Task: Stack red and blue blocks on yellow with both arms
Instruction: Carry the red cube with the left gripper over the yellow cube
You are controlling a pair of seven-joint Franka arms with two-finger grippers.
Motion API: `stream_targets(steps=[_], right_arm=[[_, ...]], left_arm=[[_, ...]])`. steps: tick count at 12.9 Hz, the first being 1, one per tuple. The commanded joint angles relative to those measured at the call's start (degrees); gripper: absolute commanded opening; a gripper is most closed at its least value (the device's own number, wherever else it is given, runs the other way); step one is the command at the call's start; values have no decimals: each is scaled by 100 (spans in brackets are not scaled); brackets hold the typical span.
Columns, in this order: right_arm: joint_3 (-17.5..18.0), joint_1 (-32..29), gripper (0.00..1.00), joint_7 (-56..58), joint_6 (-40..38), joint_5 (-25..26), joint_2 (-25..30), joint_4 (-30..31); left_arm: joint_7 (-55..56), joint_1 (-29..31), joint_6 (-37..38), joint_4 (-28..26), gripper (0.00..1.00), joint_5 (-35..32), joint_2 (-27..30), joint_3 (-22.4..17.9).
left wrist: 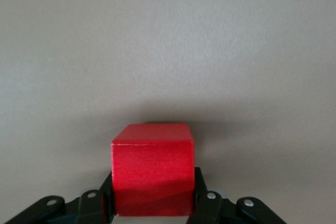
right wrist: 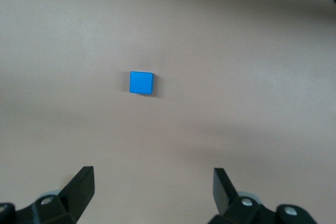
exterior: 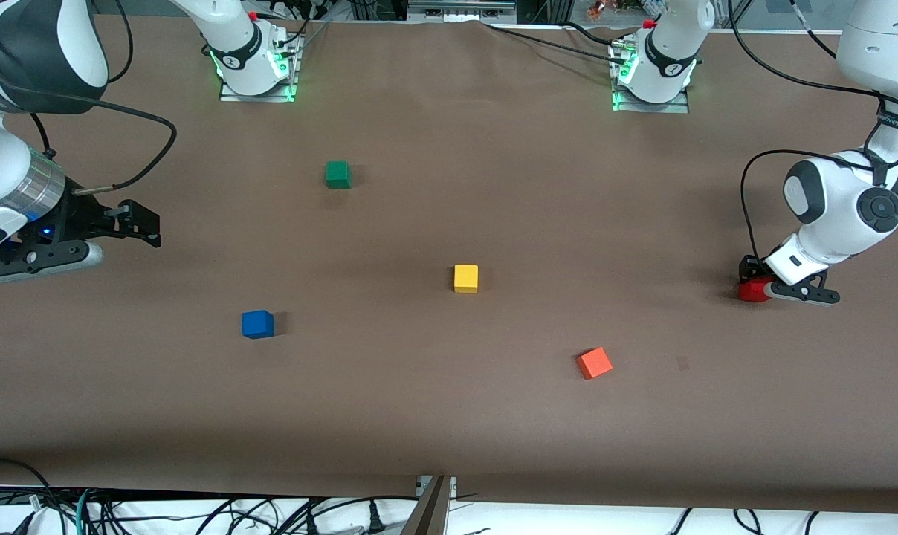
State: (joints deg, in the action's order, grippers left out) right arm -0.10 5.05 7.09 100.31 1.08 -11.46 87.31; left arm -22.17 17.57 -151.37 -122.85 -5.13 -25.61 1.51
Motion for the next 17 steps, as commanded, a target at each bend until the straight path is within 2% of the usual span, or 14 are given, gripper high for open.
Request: stream_targets(steps=[1,5,7,9,12,14,17], right_arm=[[28,-57,100,-15,-2,24,-5,-30],[28,-101,100,-15,-3,24,-92,-30],[28,-153,100,-15,7,24,-119,-30],[28,-145,100,-6,15,59,-111,-39],[45,-127,100,-15,33,60,-102,-48],[80,-93,100,-6,86,94,-84,-65],[98,118,100,-94,138,7,-93,-83]], left_arm=[[37,45,440,251,0,3,240,375],[1693,-25,1765,1076,0,4,311,1341],[3045,-418,2757,1717,0,-84,241,1834],[4050,-1217,3209,2193,0,-93,83,1836],[5201,-2237,3219,2528,0,-84,-215,1845],[6037,-2826,3219,2940,0,-93,-531,1845],[6321,-3539,3219,3441,0,-93,-1015,1774]])
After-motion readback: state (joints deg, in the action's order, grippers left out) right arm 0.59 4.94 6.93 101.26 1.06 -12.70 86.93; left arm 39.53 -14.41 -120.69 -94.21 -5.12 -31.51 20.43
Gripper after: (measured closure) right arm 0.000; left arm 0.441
